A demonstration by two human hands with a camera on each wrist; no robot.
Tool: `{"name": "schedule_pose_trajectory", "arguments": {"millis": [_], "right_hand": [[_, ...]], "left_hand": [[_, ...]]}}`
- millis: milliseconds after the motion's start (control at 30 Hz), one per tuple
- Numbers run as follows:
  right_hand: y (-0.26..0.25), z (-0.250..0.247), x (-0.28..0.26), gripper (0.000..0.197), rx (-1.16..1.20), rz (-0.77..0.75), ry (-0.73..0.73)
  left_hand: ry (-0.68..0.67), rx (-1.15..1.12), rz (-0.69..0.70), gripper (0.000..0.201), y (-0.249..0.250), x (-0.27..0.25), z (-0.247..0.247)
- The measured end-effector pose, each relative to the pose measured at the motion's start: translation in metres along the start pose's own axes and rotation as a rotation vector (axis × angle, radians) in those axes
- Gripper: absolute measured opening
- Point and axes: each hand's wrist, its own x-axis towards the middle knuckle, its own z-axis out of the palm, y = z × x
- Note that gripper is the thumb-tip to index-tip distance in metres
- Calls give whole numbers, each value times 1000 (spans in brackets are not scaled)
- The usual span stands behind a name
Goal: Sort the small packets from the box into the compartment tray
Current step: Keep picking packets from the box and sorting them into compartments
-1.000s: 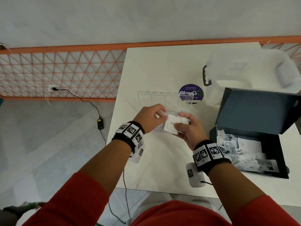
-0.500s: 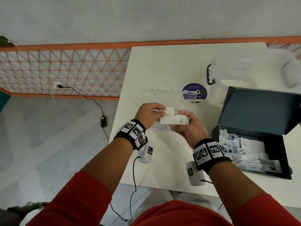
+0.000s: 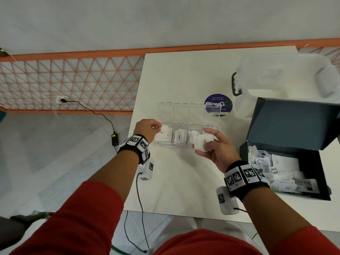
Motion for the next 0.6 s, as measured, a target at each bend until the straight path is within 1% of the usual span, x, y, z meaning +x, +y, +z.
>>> {"name": "schedule_pose_trajectory", "arguments": {"millis": [133, 233, 267, 333, 433, 533, 600], "right_hand": [[-3, -3, -1, 48, -6, -15, 33], [-2, -3, 1, 46, -4, -18, 49], [-2, -3, 1, 45, -4, -22, 51], [-1, -3, 2, 43, -8, -33, 56], [0, -4, 4, 38, -36, -56, 76], [2, -4, 7, 31, -77, -70, 100], [3, -2, 8, 26, -111, -76, 110]], "left_hand": [[-32, -3, 48, 9, 3, 2, 16], [-49, 27, 52, 11, 3, 4, 22], [-62, 84, 80, 13, 2, 4, 23], [-85, 235, 181, 15, -2, 4, 28], [-86, 407, 252, 9, -2, 2, 29], [-183, 602, 317, 23, 1, 1, 29], [-203, 630, 325, 29, 5, -1, 27]]}}
